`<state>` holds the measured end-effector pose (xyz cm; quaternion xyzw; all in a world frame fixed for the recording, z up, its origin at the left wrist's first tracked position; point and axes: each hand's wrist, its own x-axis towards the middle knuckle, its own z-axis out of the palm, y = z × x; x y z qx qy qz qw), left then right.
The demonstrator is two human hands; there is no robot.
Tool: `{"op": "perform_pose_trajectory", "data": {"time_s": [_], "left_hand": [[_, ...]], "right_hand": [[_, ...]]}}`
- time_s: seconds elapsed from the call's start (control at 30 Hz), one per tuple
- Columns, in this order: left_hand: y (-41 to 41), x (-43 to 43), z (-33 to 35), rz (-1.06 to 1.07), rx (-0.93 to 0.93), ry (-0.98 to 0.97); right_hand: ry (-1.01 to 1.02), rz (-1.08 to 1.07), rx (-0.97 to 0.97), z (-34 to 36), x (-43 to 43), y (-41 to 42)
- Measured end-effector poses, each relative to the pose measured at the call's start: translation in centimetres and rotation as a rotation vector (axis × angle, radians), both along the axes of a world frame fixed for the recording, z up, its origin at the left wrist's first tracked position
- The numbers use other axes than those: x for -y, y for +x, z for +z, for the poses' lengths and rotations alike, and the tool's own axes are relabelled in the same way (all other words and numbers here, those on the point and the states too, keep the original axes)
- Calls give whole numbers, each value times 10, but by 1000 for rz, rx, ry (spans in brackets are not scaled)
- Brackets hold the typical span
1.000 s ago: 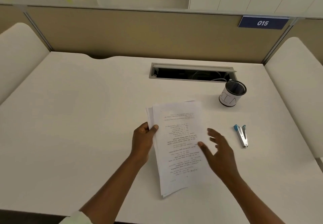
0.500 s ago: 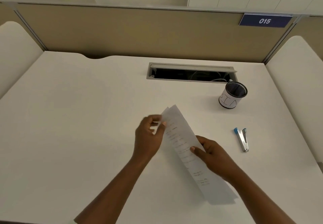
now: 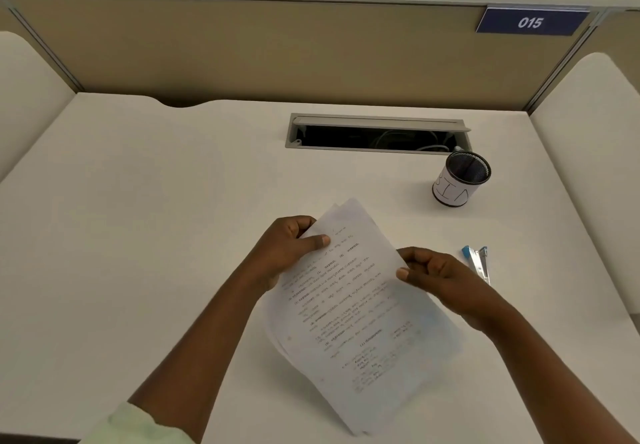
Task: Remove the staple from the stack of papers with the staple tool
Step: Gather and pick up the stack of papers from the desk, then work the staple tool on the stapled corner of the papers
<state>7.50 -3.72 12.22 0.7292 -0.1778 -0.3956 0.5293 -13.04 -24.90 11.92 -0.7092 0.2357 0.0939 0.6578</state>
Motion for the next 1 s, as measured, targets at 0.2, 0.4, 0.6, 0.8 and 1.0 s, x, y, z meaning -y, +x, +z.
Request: {"op": "perform_pose_trajectory", "data": {"time_s": [0.2, 0.4, 0.6, 0.8, 1.0], "left_hand": [[-6, 3, -14, 137, -80, 77], [-12, 2, -21, 163, -69, 89], [-19, 4, -19, 178, -68, 55], [-25, 1, -14, 187, -64, 52], [-28, -1, -11, 189, -58, 58]], "right_hand": [[-802, -409, -112, -34, 30, -12], [-939, -493, -484, -72, 68, -27], [-865, -518, -395, -92, 82, -30], [-501, -649, -307, -88, 88, -26], [384, -763, 115, -48, 61, -21]]}}
